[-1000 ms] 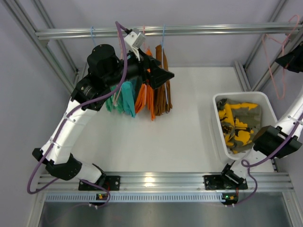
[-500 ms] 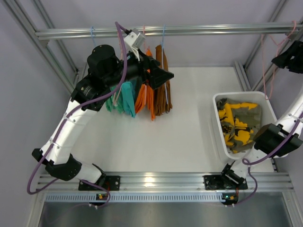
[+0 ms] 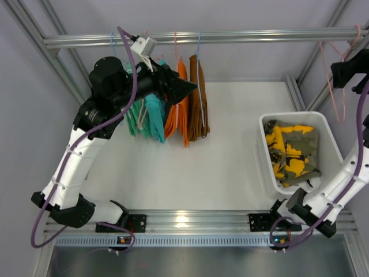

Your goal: Remove the trousers from the hanger

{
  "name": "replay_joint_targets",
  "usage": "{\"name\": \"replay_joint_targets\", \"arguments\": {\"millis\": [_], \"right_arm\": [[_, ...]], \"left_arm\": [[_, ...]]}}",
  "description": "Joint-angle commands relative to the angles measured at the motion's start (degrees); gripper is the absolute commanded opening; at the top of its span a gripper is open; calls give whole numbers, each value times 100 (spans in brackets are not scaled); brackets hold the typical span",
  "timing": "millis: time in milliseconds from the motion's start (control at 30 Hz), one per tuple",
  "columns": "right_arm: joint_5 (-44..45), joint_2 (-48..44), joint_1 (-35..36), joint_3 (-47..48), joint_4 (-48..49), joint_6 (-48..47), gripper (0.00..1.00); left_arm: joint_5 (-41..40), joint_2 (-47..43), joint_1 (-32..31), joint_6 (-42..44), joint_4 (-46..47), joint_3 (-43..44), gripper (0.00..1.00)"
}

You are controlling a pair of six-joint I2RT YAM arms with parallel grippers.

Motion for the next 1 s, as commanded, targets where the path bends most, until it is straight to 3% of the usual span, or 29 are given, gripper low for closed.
{"name": "replay_joint_targets", "arguments": {"millis": [0,100,233,367,467,500,533,700,967], "right_arm": [[-798,-86,114,27,564,685,98],[-1063,-60,842,-173,581,1195,94],[-492,-497,2494,-1780,1466,1713,90],[-255,-789,4170,-3397,3711,3178,88],[271,-1043,5191,-4680,5163,4224,86],[691,-1096,5404,-5188,6074,4403,85],[912,-1097,5824,-5315,6309,4509,85],[1274,-317,6618,-5193,6872,4764,82],[1108,520,6839,-4868,7586,5011,75]], "left_arm": [[-50,-221,191,-164,388,-60,99],[11,-291,490,-445,546,-104,99],[91,-353,737,-700,678,-69,99],[134,-397,1053,-964,757,19,99],[187,-432,1387,-1157,871,63,99],[213,-415,1431,-1184,898,80,99],[205,-423,1466,-1236,907,72,99],[380,-476,1861,-1596,1126,-174,99],[442,-546,2012,-1589,1100,-201,99]]}}
